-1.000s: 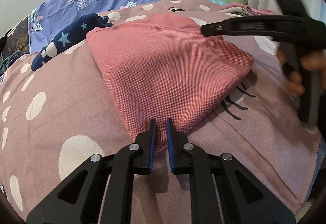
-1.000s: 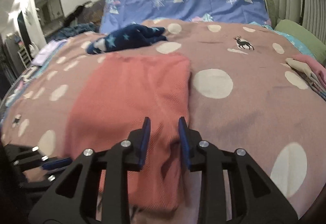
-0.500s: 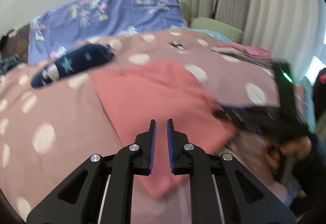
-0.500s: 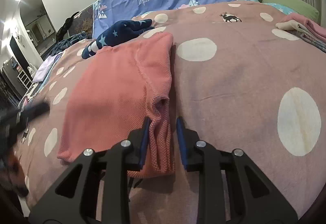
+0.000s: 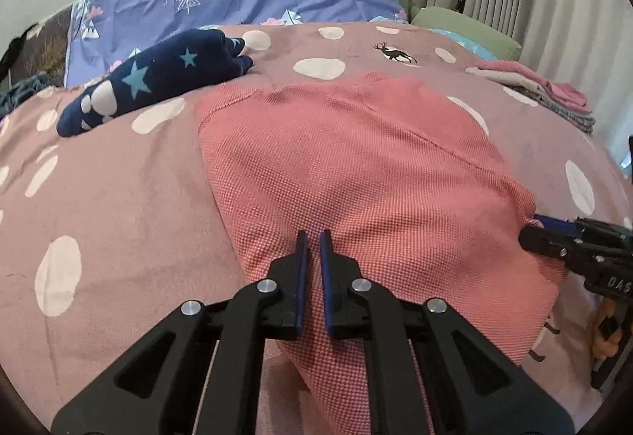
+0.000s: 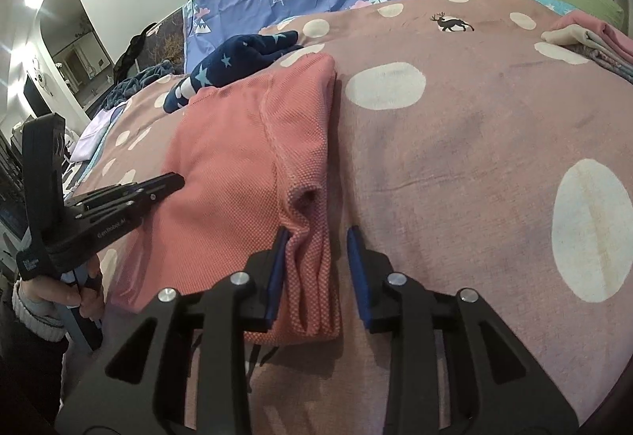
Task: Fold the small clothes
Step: 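Lower both open grippers onto the folded shirt's edge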
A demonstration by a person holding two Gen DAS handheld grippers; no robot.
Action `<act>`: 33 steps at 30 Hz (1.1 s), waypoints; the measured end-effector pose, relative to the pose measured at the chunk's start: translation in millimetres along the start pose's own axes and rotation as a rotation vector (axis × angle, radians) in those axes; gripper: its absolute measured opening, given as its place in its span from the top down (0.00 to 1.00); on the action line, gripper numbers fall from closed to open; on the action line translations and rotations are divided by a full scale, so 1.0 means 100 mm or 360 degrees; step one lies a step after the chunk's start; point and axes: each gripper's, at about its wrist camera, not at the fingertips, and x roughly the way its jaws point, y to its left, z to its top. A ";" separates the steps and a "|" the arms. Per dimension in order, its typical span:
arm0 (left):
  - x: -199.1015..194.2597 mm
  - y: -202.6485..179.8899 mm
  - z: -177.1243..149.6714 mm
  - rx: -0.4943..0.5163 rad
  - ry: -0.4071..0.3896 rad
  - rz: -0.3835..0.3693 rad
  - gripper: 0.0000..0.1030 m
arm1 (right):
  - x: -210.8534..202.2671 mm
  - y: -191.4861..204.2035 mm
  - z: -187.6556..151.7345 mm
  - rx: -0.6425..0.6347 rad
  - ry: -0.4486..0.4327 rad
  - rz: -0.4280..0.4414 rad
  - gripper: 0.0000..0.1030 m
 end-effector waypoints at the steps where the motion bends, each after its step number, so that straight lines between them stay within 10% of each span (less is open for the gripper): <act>1: 0.00 -0.02 -0.01 0.0007 0.0002 0.0007 0.92 | 0.00 0.00 0.00 0.0001 0.0002 0.0000 0.70; 9: -0.03 0.00 0.00 -0.0012 -0.0004 0.0013 0.86 | -0.06 0.00 0.04 0.0014 0.0021 0.0108 0.51; 13: -0.24 -0.03 0.05 -0.0029 -0.0084 -0.0004 0.25 | -0.14 0.06 0.17 -0.0063 0.0007 0.0080 0.44; 20: -0.11 0.05 0.05 0.0026 0.0006 0.0064 0.23 | -0.05 0.03 0.41 -0.0058 0.0014 0.0094 0.43; 27: 0.13 0.44 -0.09 -0.0336 0.0075 -0.0314 0.21 | 0.23 -0.02 0.38 -0.0022 0.0122 0.0179 0.33; 33: 0.12 0.37 -0.10 -0.0306 0.0049 -0.0329 0.28 | 0.17 -0.13 0.39 0.0058 0.0113 0.0252 0.43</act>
